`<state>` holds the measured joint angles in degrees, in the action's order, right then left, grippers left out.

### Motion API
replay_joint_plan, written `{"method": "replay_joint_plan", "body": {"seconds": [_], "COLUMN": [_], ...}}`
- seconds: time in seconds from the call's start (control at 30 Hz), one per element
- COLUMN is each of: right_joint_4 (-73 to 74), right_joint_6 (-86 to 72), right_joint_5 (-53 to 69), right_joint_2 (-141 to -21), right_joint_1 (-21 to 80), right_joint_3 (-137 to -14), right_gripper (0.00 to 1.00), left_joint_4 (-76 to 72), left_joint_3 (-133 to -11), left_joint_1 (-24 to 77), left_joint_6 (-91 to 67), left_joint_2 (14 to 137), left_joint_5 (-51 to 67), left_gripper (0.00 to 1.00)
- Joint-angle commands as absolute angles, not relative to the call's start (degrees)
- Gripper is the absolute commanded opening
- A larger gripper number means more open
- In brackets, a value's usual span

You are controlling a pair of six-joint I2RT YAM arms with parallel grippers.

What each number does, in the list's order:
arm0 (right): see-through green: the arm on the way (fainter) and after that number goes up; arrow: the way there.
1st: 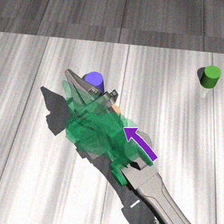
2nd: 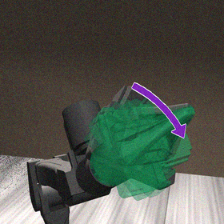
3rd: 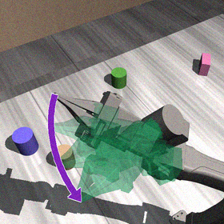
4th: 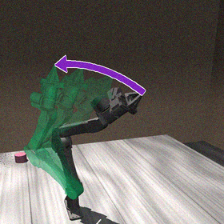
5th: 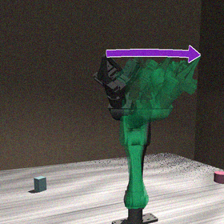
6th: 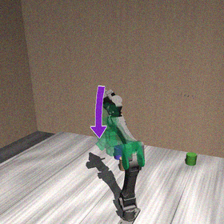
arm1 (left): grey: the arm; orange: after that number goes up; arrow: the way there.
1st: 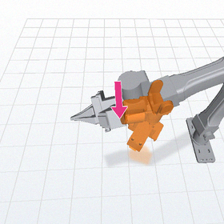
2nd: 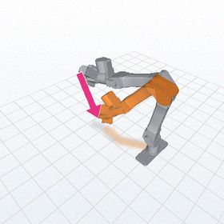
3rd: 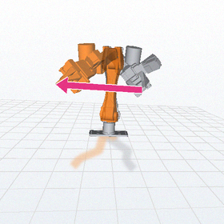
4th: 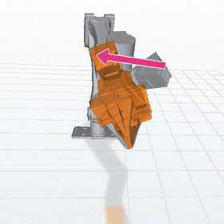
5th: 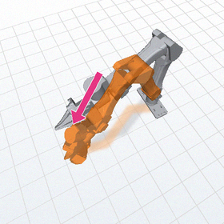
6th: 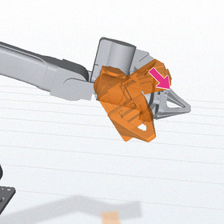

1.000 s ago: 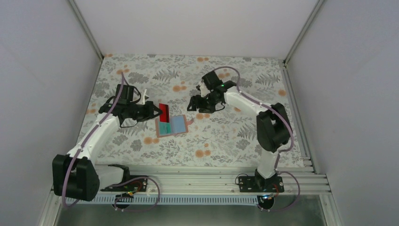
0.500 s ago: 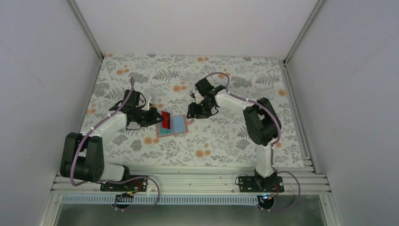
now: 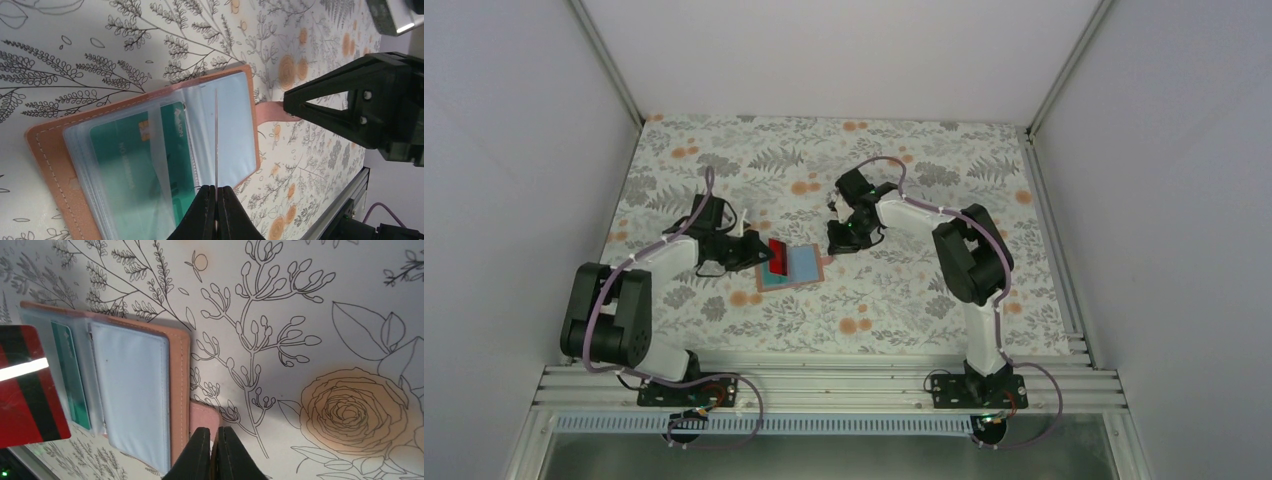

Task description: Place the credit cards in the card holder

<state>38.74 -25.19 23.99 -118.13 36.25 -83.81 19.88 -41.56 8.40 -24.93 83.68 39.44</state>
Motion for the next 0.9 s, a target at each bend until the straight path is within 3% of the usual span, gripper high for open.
{"method": "replay_joint_plan", "body": {"seconds": [0.0,0.87], "right_joint_4": [38.46,39.88], "right_joint_6": [-24.95,-22.30], "right_joint_5": [23.93,24.81], "right_joint_2": [-119.34,-121.48], "right_joint_1": [36.92,36.94], "right_joint_3": [-83.17,-83.47], "right_gripper": [0.04,0.04], "left_joint_4": [15.05,11.93], "left_joint_3": [-39.89,-38.31], "left_joint_1": [8.09,8.09], "left_joint_6": [-26.21,-24.53], "left_joint_2": [85.98,94.98], "left_joint_5": [42.23,46.61], "left_gripper": [0.02,0.02]}}
